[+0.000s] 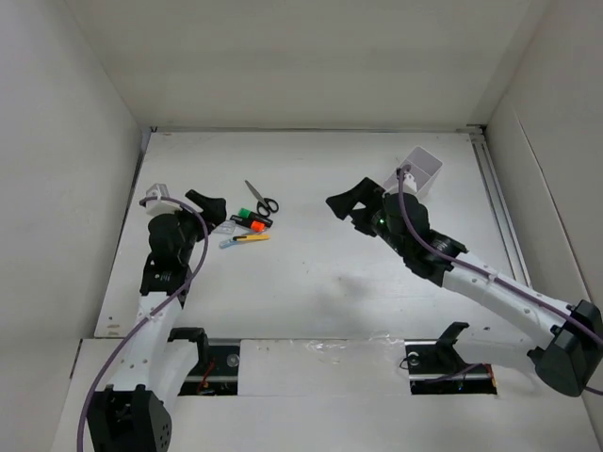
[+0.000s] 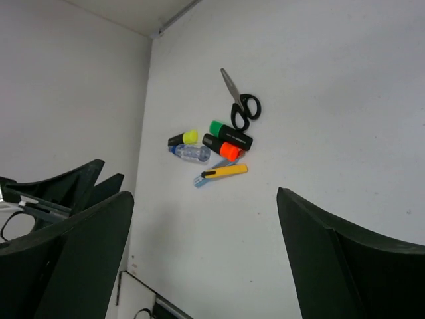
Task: Sort the stationery into containers
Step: Pick up the stationery from the center of the board.
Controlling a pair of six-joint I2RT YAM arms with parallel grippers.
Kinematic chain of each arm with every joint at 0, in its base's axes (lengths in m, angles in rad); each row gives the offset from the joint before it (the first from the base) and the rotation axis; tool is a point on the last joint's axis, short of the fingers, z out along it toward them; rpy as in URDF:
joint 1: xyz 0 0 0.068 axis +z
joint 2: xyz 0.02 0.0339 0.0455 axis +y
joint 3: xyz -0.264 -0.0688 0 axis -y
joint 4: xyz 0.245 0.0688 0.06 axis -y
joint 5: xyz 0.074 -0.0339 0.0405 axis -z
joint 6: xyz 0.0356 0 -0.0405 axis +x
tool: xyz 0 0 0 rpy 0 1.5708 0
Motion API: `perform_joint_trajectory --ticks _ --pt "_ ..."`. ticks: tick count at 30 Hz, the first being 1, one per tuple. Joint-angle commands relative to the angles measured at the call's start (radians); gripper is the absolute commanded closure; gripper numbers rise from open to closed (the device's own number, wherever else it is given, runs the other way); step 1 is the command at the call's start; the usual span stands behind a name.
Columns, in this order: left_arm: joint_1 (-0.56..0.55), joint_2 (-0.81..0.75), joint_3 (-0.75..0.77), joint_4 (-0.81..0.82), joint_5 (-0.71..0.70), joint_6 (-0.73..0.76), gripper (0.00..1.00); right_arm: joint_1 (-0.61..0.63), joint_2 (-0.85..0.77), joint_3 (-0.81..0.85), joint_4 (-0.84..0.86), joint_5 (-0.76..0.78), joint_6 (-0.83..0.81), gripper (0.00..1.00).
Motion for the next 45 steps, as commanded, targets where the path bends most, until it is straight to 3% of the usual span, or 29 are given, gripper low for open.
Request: perform_joint_trajectory --ticks 1,2,4,7,8,10,12,13,14,18,19,21,23,27,34,39,43,45 --pt "-0.003 -0.049 -0.001 0.022 -0.044 -0.115 0.0 0.01 0.006 0.011 0.078 -0.009 0.001 0.03" --pt "-0.003 -0.049 0.017 -0.077 -0.135 -0.155 0.0 0.01 0.015 -0.003 0.078 -0.009 0.001 0.02" --pt "-0.003 -0.036 0.054 -0.156 -0.168 -0.214 0.0 0.01 0.024 -0.003 0.089 -0.009 0.001 0.04" --pt "-0.003 -0.036 0.043 -0.119 -0.107 -0.173 0.0 0.019 0.024 -0.014 0.089 -0.009 0.001 0.27" --pt "-0.003 -0.045 0.043 -0.105 -0.09 -0.173 0.0 0.019 0.035 -0.014 0.089 -0.009 0.001 0.47" --pt "-0.003 -0.065 0.031 -0.095 -0.081 -0.2 0.0 0.028 0.046 -0.014 0.089 -0.021 0.001 0.71" --pt "-0.003 -0.053 0.019 -0.095 -0.098 -0.214 0.0 0.028 0.07 -0.005 0.089 -0.033 -0.008 0.95" --pt "0.021 -0.042 0.019 -0.108 -0.098 -0.214 0.03 0.028 0.07 -0.005 0.089 -0.033 -0.008 1.0" --pt "0.033 -0.03 0.019 -0.108 -0.098 -0.214 0.2 0.028 0.07 -0.005 0.089 -0.033 -0.008 1.0" --pt "0.043 0.01 0.045 -0.124 -0.109 -0.2 0.73 0.038 0.07 -0.005 0.078 -0.021 -0.008 1.0" --pt "0.043 0.033 0.045 -0.134 -0.128 -0.2 0.79 0.038 0.07 -0.005 0.078 -0.021 -0.008 0.97" --pt "0.043 0.052 0.069 -0.176 -0.2 -0.257 0.79 0.047 0.06 -0.005 0.078 -0.03 -0.008 0.91" --pt "0.043 0.087 0.069 -0.19 -0.25 -0.34 0.66 0.047 0.06 -0.005 0.078 -0.03 -0.008 0.77" --pt "0.043 0.165 0.069 -0.159 -0.241 -0.427 0.62 0.047 0.06 0.004 0.069 -0.049 -0.017 0.5" --pt "0.043 0.338 0.106 -0.119 -0.167 -0.487 0.59 0.047 0.069 0.015 0.058 -0.069 -0.017 0.42" --pt "0.015 0.403 0.132 -0.119 -0.213 -0.487 0.56 0.056 0.069 0.015 0.058 -0.069 -0.027 0.41" --pt "-0.008 0.457 0.175 -0.162 -0.274 -0.466 0.41 0.056 0.078 0.026 0.049 -0.078 -0.027 0.4" --pt "-0.008 0.486 0.175 -0.162 -0.274 -0.455 0.38 0.056 0.078 0.026 0.049 -0.078 -0.027 0.4"
